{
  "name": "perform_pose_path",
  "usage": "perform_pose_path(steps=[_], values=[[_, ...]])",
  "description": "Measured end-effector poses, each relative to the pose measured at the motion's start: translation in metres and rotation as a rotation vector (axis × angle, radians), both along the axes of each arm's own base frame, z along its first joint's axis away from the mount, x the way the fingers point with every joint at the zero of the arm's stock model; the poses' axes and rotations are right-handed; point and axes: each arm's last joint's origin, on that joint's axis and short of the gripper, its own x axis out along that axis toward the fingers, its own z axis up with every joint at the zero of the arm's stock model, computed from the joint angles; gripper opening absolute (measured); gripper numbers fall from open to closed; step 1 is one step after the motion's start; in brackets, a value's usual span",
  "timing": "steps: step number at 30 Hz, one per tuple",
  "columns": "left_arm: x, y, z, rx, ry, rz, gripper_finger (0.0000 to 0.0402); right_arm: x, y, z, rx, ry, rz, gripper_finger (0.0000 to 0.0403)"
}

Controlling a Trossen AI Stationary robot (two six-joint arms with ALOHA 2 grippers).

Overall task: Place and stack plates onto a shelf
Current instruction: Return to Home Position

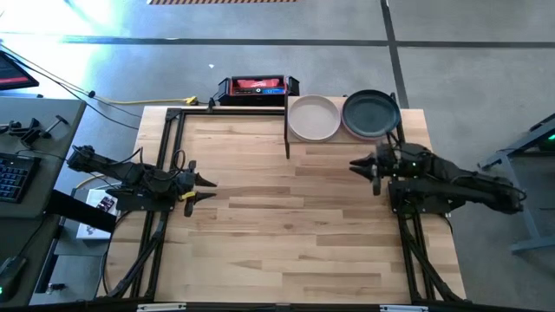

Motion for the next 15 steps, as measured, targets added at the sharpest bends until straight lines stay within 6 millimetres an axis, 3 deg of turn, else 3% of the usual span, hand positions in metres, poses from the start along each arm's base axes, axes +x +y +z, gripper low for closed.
perform_pose_path(steps=[5,9,15], values=[[0.000,0.000,0.000,0.000,0.000,-0.001,0.0131,-0.006,0.002,-0.036,0.074,-0.119,-0.022,0.0078],[0.000,0.000,0.000,0.000,0.000,-0.001,0.0131,-0.009,0.003,-0.040,0.042,-0.266,-0.009,0.0078],[0.000,0.000,0.000,0.000,-0.001,-0.001,0.0131,-0.007,0.003,-0.048,0.020,-0.216,0.007,0.0078]])
